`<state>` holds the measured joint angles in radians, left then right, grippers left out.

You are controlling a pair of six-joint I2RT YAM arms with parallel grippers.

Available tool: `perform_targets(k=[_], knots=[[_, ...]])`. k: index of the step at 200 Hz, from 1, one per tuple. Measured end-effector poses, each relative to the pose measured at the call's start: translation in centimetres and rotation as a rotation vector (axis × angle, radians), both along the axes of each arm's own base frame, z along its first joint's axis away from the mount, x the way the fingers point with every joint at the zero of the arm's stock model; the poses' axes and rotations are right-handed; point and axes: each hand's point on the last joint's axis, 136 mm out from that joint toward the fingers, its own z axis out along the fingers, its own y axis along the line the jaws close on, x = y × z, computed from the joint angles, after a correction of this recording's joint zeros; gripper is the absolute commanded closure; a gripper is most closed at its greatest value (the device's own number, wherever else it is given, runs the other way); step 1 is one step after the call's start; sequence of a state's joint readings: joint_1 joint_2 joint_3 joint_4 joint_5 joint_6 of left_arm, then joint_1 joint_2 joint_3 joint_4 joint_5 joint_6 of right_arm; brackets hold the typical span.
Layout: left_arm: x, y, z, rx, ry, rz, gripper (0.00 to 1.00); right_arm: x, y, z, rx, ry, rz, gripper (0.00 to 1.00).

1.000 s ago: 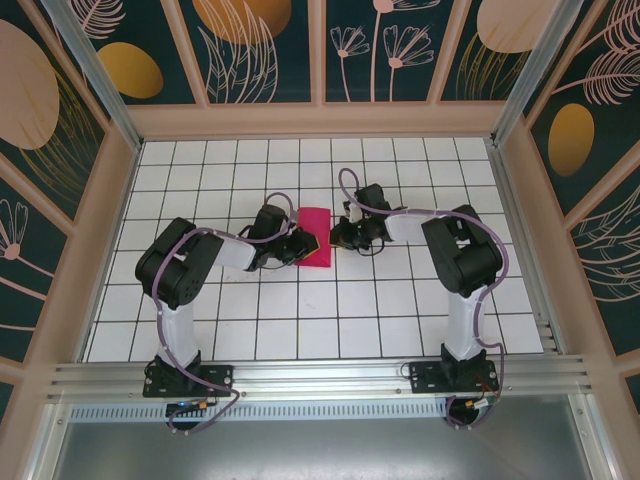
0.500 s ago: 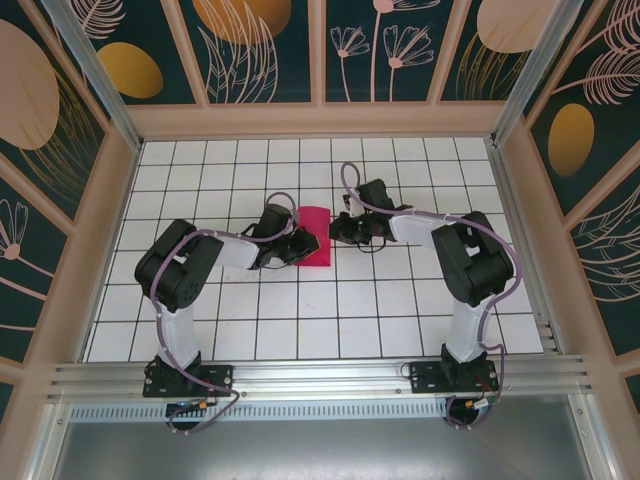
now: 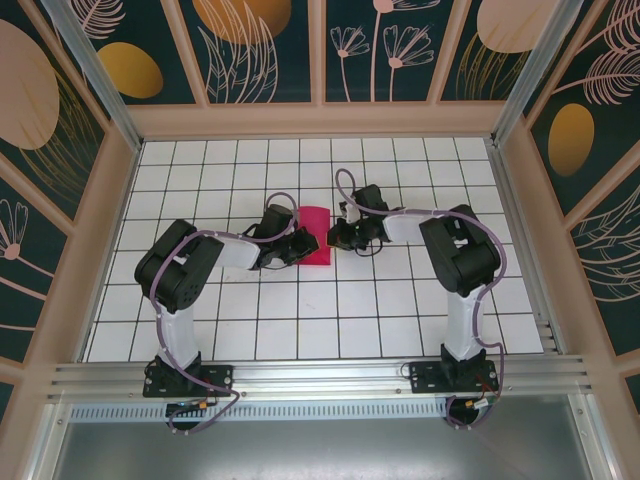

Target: Fold a paper plane with a square sheet of paper (pick it up from the middle)

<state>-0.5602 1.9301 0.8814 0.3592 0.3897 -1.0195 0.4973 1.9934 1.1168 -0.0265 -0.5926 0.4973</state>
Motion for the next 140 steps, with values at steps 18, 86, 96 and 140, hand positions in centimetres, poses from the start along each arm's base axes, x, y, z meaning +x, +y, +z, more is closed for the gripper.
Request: perform_targets(k=[18, 86, 96, 140], knots=[[0.0, 0.0, 0.0, 0.003, -0.002, 0.002, 0.9, 0.2, 0.1, -0.2, -0.001, -0.001, 0.002, 0.92], [-0.1, 0.1, 0.5, -0.004, -0.011, 0.006, 0.85, 0.4, 0.2, -0.4, -0.011, -0.008, 0.027, 0.92], [0.0, 0.1, 0.8, -0.005, -0.017, 0.009, 0.85, 0.4, 0.2, -0.4, -0.012, -0.012, 0.031, 0.92], [1.2, 0.4, 1.9, 0.015, -0.074, 0.042, 0.86, 0.3, 0.2, -0.4, -0.016, -0.018, 0.04, 0.92]])
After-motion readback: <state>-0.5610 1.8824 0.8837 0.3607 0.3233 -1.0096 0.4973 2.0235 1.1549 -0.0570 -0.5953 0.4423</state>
